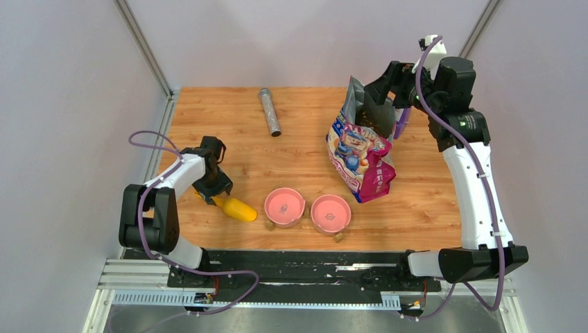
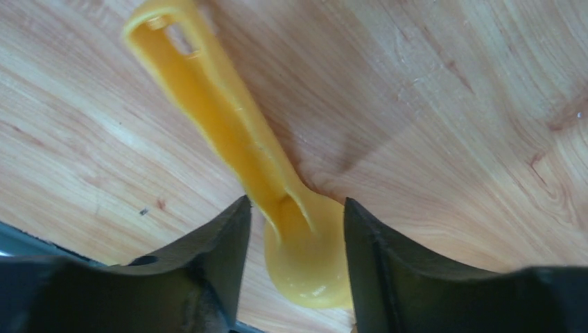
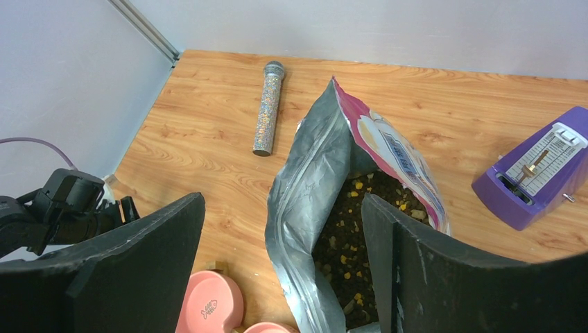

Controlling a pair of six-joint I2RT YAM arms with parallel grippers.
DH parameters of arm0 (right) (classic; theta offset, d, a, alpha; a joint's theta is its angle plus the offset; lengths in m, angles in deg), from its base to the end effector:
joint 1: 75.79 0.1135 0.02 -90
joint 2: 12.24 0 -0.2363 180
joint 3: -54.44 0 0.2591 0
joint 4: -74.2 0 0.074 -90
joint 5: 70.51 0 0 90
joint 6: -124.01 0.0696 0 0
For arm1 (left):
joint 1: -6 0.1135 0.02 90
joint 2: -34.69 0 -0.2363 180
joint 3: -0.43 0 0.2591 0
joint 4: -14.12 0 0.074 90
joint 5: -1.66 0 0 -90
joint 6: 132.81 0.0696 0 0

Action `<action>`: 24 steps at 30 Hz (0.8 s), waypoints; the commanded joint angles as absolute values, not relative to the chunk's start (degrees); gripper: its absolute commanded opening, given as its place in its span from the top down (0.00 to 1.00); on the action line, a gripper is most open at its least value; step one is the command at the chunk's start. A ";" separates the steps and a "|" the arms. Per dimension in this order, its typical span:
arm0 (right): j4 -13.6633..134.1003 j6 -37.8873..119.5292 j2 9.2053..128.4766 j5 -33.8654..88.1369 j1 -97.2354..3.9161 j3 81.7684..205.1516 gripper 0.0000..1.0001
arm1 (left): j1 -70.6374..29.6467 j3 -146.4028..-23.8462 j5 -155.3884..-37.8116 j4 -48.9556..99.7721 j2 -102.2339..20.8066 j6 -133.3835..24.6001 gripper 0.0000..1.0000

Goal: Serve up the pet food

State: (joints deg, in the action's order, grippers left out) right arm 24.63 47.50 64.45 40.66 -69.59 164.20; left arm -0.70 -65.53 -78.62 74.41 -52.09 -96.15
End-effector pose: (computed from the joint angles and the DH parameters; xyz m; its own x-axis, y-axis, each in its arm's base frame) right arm 0.3113 0.0591 0.4454 -0.3784 0.1777 -0.9084 -0.3668 0.8723 0.3234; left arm 0.2705 -0.0199 0.1164 -0.6573 -0.7189 -0.2261 -0.7340 0.6788 -0.0244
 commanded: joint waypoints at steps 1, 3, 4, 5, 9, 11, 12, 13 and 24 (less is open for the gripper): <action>26.19 48.21 62.39 40.35 -69.60 164.83 0.17 | -0.42 -63.43 -77.75 68.76 -53.01 -98.47 0.44; 26.03 48.16 62.12 40.10 -69.62 164.78 0.17 | -0.41 -62.53 -77.85 67.60 -53.89 -98.45 0.46; 26.00 48.18 62.04 39.99 -69.61 164.85 0.17 | -0.41 -62.00 -77.92 67.20 -54.27 -98.29 0.46; 25.91 48.16 61.95 39.95 -69.55 164.79 0.17 | -0.37 -61.78 -77.85 66.57 -54.35 -98.28 0.46; 25.72 48.45 61.80 39.97 -69.55 164.69 0.17 | -0.45 -61.16 -77.89 64.67 -53.76 -97.36 0.61; 25.66 48.63 61.75 40.14 -69.58 164.60 0.17 | -0.41 -61.46 -78.67 63.44 -52.78 -96.37 0.77; 25.66 48.74 61.73 40.21 -69.56 164.44 0.17 | -0.41 -61.56 -80.14 62.61 -52.29 -94.92 0.88; 25.65 48.85 61.79 40.42 -69.59 164.28 0.17 | -0.43 -62.00 -81.03 61.20 -51.32 -94.13 0.97; 29.21 48.38 61.42 46.21 -65.36 162.47 0.10 | -3.67 -76.18 -92.98 52.59 -41.68 -78.73 1.00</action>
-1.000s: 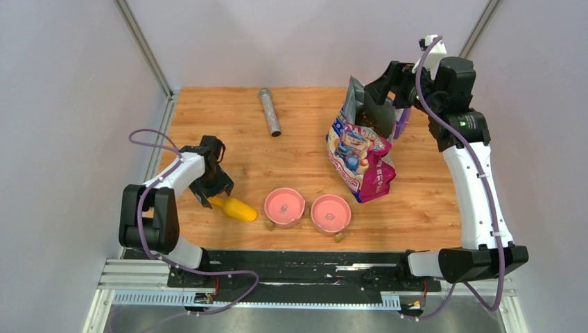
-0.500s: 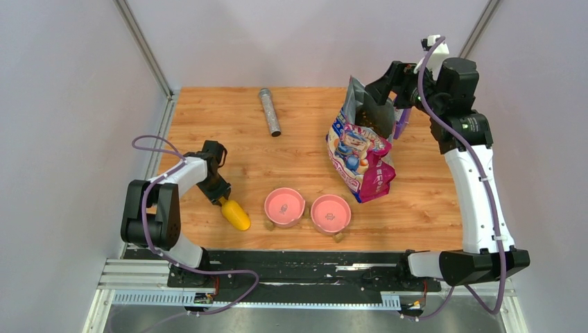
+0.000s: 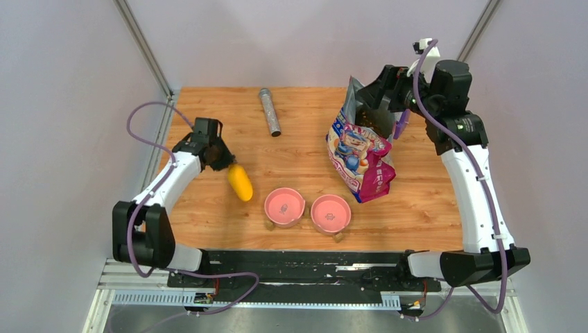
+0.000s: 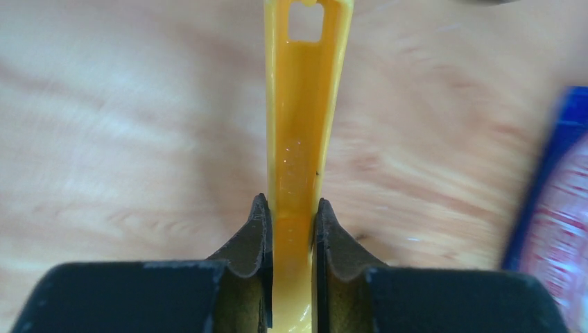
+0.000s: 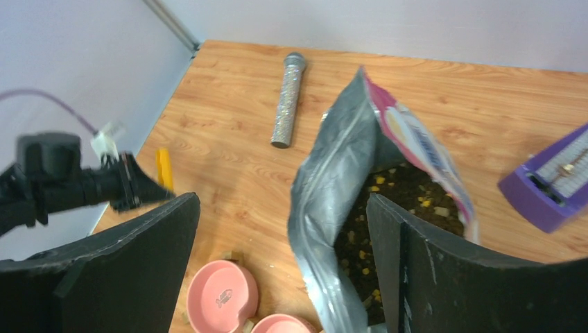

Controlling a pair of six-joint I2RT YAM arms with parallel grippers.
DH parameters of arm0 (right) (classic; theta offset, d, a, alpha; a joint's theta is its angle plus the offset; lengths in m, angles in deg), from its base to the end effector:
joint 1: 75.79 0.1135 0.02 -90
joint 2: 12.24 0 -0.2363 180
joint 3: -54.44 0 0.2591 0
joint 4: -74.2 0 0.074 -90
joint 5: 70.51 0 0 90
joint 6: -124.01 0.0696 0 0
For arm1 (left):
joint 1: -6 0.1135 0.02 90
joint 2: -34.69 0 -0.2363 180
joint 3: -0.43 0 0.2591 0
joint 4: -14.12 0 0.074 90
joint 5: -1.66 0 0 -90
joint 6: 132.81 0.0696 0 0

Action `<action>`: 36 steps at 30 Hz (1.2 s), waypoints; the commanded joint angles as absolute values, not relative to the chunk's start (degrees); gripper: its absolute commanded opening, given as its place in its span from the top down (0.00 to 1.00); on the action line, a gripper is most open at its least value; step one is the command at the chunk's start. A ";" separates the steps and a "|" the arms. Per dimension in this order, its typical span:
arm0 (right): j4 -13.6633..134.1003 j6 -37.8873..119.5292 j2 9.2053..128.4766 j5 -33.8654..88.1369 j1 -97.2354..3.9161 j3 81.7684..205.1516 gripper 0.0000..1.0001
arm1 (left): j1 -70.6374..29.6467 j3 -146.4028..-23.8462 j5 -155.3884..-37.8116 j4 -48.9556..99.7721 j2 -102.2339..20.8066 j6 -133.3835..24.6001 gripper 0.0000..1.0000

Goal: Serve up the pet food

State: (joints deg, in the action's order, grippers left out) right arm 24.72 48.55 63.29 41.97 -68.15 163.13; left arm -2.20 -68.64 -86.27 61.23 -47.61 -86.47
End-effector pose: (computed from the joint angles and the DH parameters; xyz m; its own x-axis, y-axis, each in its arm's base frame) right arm 0.3043 0.0677 0.4452 -0.3917 0.1815 -0.9020 -0.4010 0.8486 0.3449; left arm 0.3088 -0.0420 0.1636 -0.7084 -0.5950 -0.3797 -0.5035 0.8030 -0.3189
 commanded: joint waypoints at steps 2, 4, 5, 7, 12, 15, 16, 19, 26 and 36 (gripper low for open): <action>32.00 49.18 61.09 48.95 -63.30 161.23 0.10 | -3.93 -79.03 -98.73 47.64 -40.60 -76.86 1.00; 34.22 49.64 61.51 49.49 -60.15 160.29 0.09 | -4.38 -81.77 -104.85 43.65 -40.04 -75.53 1.00; 34.86 49.69 62.02 49.47 -57.76 160.08 0.09 | -4.64 -83.73 -108.62 42.22 -40.00 -74.77 1.00; 35.56 49.92 63.49 49.63 -54.50 159.93 0.08 | -5.49 -86.68 -114.02 37.85 -40.31 -73.47 1.00; 38.91 50.07 67.50 50.84 -47.74 157.54 0.07 | -7.45 -92.01 -123.82 23.48 -41.28 -74.81 1.00; 42.21 50.86 69.11 57.10 -46.94 155.98 0.08 | -7.98 -94.07 -129.95 16.41 -41.87 -78.16 1.00; 43.72 51.03 69.74 60.47 -46.91 155.60 0.09 | -8.21 -95.22 -131.03 14.28 -42.17 -78.68 1.00; 47.43 51.66 70.40 65.78 -46.32 155.26 0.11 | -8.58 -96.82 -135.63 10.36 -42.71 -81.18 1.00; 53.05 50.81 72.34 65.57 -43.10 156.14 0.22 | -10.24 -97.38 -138.73 6.35 -43.90 -83.66 1.00; 57.68 48.93 72.25 56.79 -40.66 154.91 0.49 | -10.58 -98.34 -140.62 6.53 -44.74 -84.41 1.00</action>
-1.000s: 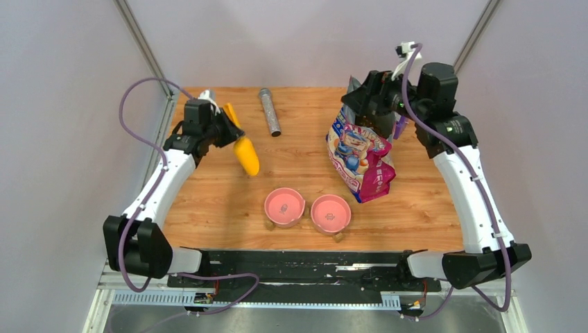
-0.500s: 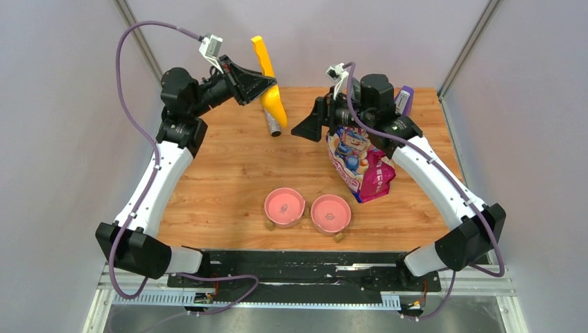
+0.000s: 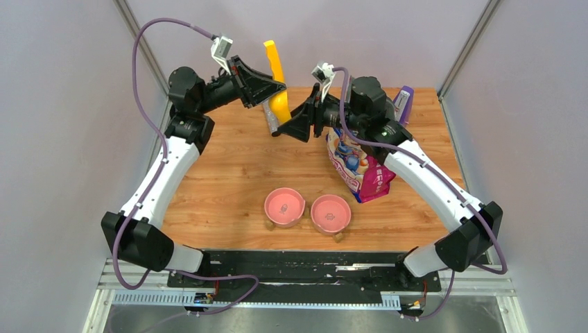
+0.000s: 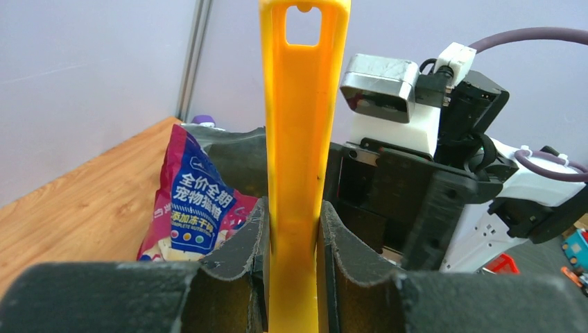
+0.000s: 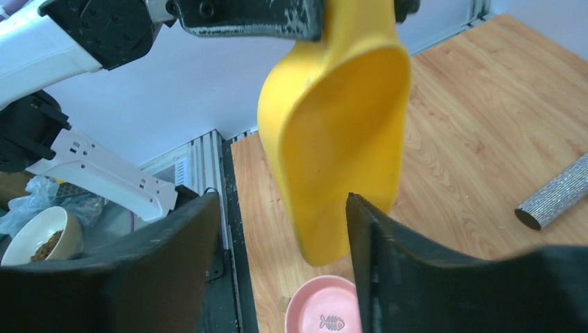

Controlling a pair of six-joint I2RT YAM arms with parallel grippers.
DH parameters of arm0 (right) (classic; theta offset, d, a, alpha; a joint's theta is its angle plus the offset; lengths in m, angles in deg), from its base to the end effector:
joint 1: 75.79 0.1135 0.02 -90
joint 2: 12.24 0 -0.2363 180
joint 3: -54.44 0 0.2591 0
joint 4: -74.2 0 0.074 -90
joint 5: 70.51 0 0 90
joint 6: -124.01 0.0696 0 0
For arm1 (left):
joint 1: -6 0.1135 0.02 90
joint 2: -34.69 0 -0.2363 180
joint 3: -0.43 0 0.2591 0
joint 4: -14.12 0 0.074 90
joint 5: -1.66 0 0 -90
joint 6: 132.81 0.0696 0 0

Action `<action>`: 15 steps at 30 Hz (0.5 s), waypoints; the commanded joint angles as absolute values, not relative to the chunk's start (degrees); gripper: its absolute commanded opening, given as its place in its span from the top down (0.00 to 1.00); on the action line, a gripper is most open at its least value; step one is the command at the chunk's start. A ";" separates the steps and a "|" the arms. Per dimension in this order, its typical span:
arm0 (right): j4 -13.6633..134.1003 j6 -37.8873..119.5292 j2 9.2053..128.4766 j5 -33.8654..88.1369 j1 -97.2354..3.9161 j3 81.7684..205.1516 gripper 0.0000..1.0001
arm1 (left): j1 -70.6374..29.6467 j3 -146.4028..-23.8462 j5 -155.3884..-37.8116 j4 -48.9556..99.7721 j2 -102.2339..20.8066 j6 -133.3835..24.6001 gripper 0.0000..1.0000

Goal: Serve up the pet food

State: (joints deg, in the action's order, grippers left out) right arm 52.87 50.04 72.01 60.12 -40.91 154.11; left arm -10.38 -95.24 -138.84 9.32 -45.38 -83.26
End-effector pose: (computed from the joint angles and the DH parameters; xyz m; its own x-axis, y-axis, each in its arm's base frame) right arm 0.2795 0.2501 0.4044 -0.3478 0.0130 -0.9375 -0.9045 0.2586 0.3391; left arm 0.3107 -0.1473 0.4572 -0.3121 -0.3384 -0.8877 0.8815 0.2454 -0.4034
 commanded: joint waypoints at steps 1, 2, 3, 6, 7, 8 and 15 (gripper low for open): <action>56.84 48.61 72.97 57.42 -40.63 155.85 0.56 | -10.60 -98.48 -140.80 6.73 -44.86 -84.61 1.00; 56.03 48.26 73.69 57.91 -40.51 156.93 0.61 | -10.60 -98.57 -141.20 6.97 -44.99 -84.73 1.00; 55.44 47.99 74.46 57.97 -40.41 157.69 0.65 | -10.56 -98.96 -141.36 8.18 -45.24 -84.60 1.00; 55.10 46.96 75.39 58.07 -40.04 158.35 0.72 | -10.56 -100.04 -141.11 12.03 -45.64 -82.60 0.97; 55.10 46.67 75.64 57.75 -40.00 158.50 0.74 | -10.57 -100.12 -141.14 12.54 -45.64 -82.57 0.95; 55.10 46.36 75.80 57.47 -39.94 158.60 0.77 | -10.59 -100.09 -141.09 12.70 -45.64 -82.59 0.93; 51.27 39.80 75.12 47.77 -39.66 158.69 1.00 | -10.54 -100.84 -138.97 17.88 -44.82 -81.06 0.23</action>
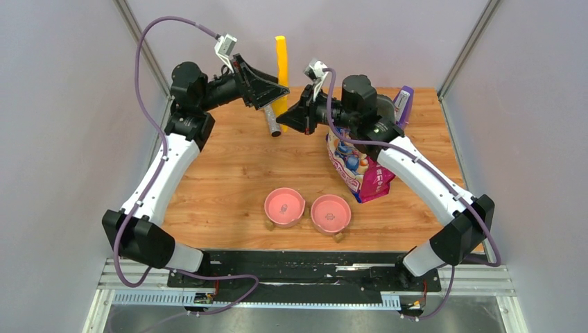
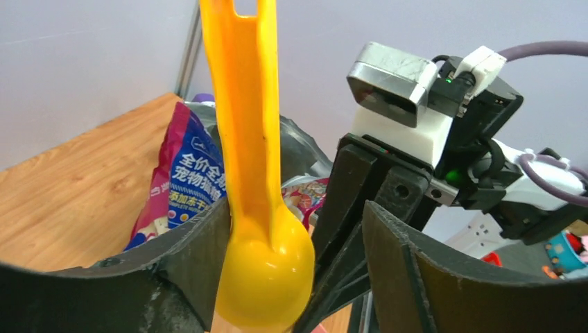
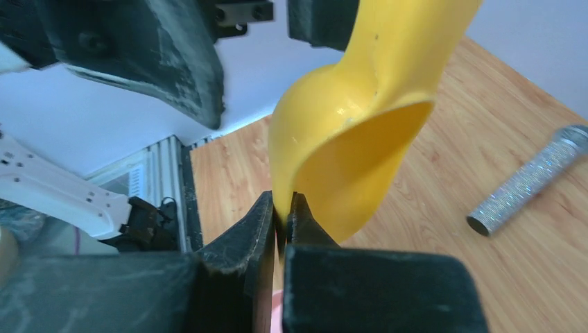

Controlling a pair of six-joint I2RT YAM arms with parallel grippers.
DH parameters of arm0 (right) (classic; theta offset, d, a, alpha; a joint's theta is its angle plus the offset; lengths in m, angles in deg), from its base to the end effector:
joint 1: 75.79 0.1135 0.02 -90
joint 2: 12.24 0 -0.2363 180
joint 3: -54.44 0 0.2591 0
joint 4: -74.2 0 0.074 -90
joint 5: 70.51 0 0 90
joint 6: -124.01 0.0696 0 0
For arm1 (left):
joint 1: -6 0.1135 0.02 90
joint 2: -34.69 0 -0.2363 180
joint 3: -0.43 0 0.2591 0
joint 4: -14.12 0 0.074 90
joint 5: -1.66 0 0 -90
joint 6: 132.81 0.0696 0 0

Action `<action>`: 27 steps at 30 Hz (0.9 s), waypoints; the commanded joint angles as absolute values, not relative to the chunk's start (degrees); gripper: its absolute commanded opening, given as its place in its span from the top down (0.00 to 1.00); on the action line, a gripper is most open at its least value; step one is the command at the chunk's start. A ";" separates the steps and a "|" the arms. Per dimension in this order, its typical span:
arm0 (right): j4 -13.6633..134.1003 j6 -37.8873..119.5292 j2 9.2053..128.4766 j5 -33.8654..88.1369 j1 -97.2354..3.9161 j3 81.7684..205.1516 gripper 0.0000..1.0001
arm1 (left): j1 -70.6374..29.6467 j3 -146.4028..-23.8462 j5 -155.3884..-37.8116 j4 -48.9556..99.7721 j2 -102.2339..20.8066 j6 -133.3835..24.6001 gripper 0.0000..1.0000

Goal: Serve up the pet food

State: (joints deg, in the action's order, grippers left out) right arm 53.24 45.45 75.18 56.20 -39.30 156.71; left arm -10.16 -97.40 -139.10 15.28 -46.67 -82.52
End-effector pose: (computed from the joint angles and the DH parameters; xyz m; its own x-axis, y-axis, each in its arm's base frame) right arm 0.2879 0.2647 0.4021 -0.2732 -0.0043 -0.9619 -0.9187 0.2978 0.2596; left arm 0.3181 -0.1483 0.4517 -0.3758 -0.3119 -0.8726 0.8494 0.2605 -0.4589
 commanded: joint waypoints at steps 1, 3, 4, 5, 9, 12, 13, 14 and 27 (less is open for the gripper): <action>49.80 37.95 74.94 45.72 -39.47 158.69 1.00 | -10.57 -101.46 -136.06 22.51 -44.70 -80.44 0.21; 47.12 33.67 74.75 41.70 -38.90 158.70 1.00 | -10.60 -103.69 -131.99 30.44 -44.75 -78.78 0.19; 46.09 31.61 74.75 39.72 -38.52 158.62 1.00 | -10.60 -105.40 -130.01 32.71 -45.24 -77.97 0.18; 45.33 29.74 74.77 37.86 -37.92 158.54 1.00 | -10.61 -106.20 -129.08 37.20 -45.53 -77.84 0.18; 41.60 22.09 76.14 28.43 -34.56 158.49 1.00 | -10.61 -112.40 -124.50 48.41 -47.72 -77.69 0.18; 40.67 19.38 77.01 22.65 -32.90 158.35 1.00 | -10.61 -114.63 -122.25 54.97 -48.26 -76.87 0.17; 40.63 18.65 77.04 21.43 -32.37 158.15 1.00 | -10.61 -115.19 -121.25 56.36 -48.40 -76.01 0.17; 40.71 18.02 77.18 20.09 -31.78 158.01 1.00 | -10.56 -115.31 -119.09 59.05 -48.56 -75.67 0.17; 38.67 10.10 79.69 14.81 -26.13 158.27 1.00 | -10.56 -117.41 -114.56 67.46 -52.56 -75.89 0.18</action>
